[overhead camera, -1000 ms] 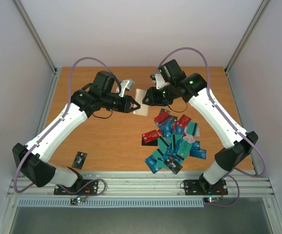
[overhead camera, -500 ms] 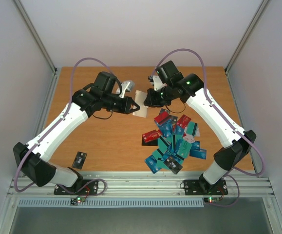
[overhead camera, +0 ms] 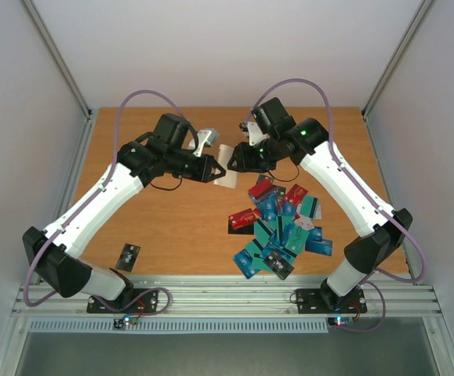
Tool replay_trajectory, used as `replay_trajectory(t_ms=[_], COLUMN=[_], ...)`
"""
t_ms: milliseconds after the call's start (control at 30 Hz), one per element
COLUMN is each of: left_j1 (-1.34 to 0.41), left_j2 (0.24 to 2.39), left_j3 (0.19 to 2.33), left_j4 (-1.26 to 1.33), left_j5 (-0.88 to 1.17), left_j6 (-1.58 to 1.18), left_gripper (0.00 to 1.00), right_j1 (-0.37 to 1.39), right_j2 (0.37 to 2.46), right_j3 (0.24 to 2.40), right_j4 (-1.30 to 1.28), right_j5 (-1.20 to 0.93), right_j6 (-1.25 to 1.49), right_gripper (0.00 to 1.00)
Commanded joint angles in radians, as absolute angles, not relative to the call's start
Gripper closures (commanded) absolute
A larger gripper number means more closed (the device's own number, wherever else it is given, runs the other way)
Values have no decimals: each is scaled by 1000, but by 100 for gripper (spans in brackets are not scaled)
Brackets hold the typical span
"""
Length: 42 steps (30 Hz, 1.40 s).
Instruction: Put the credit cards into the card holder
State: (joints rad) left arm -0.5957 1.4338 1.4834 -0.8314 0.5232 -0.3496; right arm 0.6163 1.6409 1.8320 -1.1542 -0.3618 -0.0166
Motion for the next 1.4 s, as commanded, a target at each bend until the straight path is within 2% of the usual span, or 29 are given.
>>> replay_trajectory(t_ms=[0, 167, 533, 667, 967, 1367], left_j1=[-623, -630, -630, -630, -631, -632], left_j2=[1434, 1427, 1402, 1406, 1408, 1405], left_j3=[1530, 1528, 1520, 1522, 1539, 1566], left_j4=[-799, -798, -749, -738, -742, -756], left_j5=[531, 536, 572, 591, 598, 616], left_j6=[-318, -313, -326, -333, -330, -316], left_gripper=[100, 100, 100, 100, 100, 100], right_j1=[623, 623, 623, 624, 624, 630], right_j2=[1651, 1660, 1663, 1669, 1680, 1683], right_j3=[1839, 1816, 1719, 1724, 1748, 1785], right_j4=[-1153, -1145, -1162, -1160, -1189, -1221], right_j5=[-395, -388, -299, -295, -255, -218], right_j6=[-2, 33, 41, 38, 25, 17], right_gripper=[60, 63, 80, 83, 98, 99])
